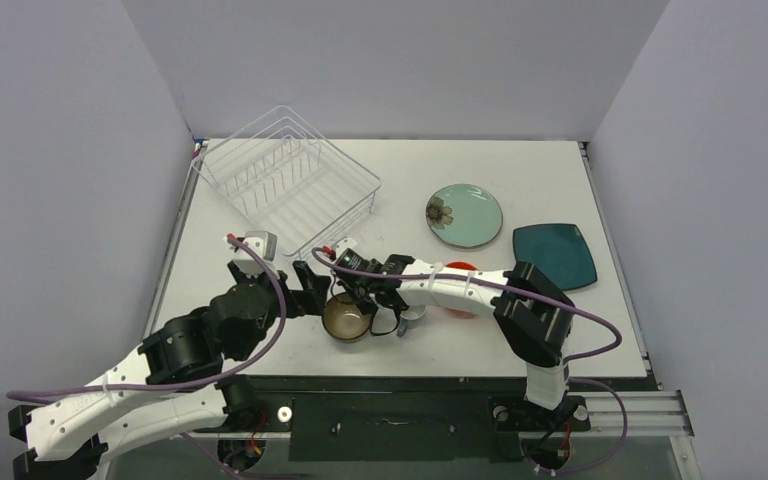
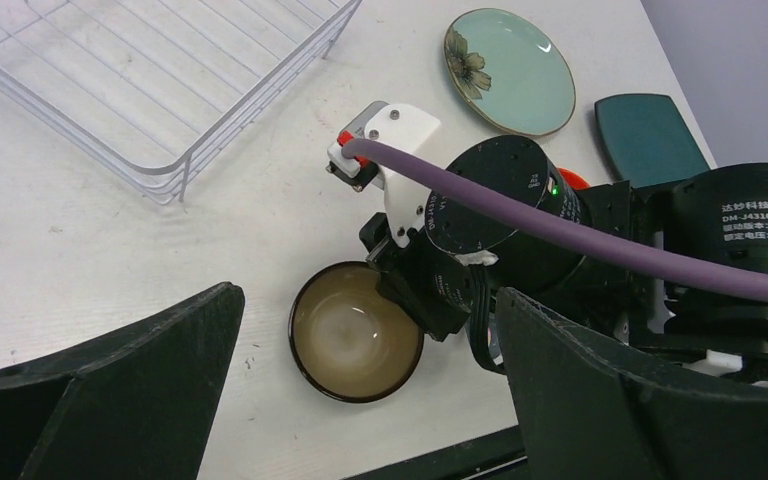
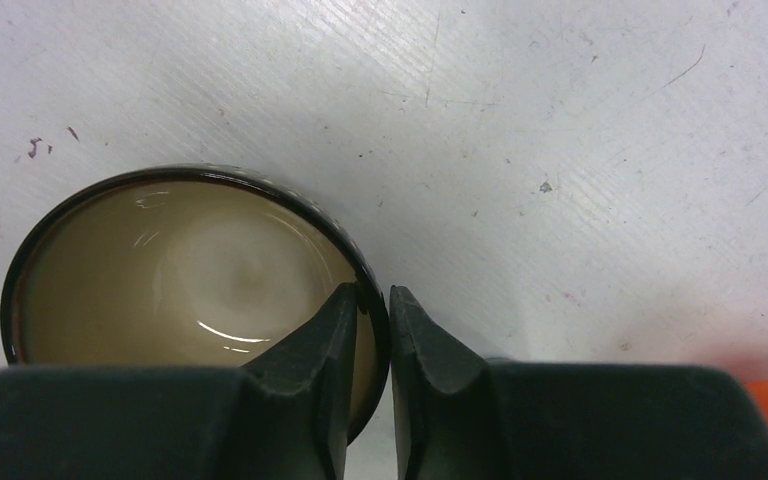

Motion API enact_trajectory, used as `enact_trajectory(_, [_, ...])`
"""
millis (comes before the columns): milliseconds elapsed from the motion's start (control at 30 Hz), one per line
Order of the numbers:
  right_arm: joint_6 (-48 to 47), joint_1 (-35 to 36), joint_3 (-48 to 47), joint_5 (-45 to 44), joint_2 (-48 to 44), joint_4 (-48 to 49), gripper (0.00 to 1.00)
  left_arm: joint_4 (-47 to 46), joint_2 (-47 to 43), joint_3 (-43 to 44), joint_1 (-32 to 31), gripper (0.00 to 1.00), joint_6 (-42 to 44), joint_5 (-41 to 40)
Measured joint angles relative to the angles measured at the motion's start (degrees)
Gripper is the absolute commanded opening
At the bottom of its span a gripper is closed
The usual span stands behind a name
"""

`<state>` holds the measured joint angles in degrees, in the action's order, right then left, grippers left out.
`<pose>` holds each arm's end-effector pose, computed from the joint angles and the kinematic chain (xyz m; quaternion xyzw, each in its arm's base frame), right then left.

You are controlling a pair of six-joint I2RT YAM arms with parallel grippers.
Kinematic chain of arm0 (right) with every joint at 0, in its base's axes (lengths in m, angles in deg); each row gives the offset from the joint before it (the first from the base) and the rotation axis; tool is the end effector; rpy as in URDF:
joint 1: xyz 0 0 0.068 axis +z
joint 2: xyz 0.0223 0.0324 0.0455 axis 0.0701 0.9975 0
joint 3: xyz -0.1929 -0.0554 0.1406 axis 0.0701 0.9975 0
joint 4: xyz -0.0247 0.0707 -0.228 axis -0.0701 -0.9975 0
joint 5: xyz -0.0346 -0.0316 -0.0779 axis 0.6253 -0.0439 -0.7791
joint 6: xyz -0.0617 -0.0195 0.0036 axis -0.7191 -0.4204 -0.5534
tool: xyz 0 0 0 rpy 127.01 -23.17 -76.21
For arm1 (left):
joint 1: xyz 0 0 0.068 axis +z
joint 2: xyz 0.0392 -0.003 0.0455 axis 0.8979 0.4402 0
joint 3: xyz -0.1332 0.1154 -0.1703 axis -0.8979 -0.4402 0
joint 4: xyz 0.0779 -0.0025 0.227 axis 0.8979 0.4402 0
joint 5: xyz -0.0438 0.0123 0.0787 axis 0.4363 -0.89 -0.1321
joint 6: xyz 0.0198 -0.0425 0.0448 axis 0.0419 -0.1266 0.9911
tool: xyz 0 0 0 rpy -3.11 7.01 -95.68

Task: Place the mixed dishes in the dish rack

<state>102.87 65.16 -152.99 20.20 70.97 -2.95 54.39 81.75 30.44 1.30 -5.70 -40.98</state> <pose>0.1852 0.3216 0.1669 -0.3220 0.9133 0.1068 0.2253 0.0895 -0.1020 0.3183 -0.0110 0.8072 -0.2116 0.5510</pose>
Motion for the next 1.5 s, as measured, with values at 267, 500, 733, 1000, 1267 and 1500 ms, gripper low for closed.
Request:
enact_trajectory(267, [1.8, 0.5, 0.2, -0.1, -0.4, 2.7, 0.00, 0.6, 4.8, 3.4, 0.0, 0.96, 0.7, -0.1])
enact_trajectory(500, [3.6, 0.0, 4.8, 0.3, -4.5, 7.0, 0.00, 1.1, 2.5, 4.6, 0.0, 0.97, 1.0, -1.0])
enact_trajectory(733, [7.6, -7.5, 15.8, 7.0, -15.4, 13.8, 0.00, 2.2, -2.7, 4.6, 0.0, 0.96, -1.1, -4.0])
enact_trajectory(1000, [12.9, -13.9, 20.2, 13.6, -22.2, 22.3, 0.00, 3.3, 0.7, 4.9, 0.0, 0.96, -2.5, -4.0])
enact_trajectory(1267, [17.4, -20.6, 27.8, 21.9, -31.8, 29.0, 0.00, 2.0, 11.7, 9.6, 6.7, 0.96, -0.9, 6.1])
enact_trajectory(1500, [19.4, -29.1, 35.1, 26.9, -44.6, 32.8, 0.00, -5.7, 15.9, 7.8, 20.3, 0.96, -0.5, 28.7])
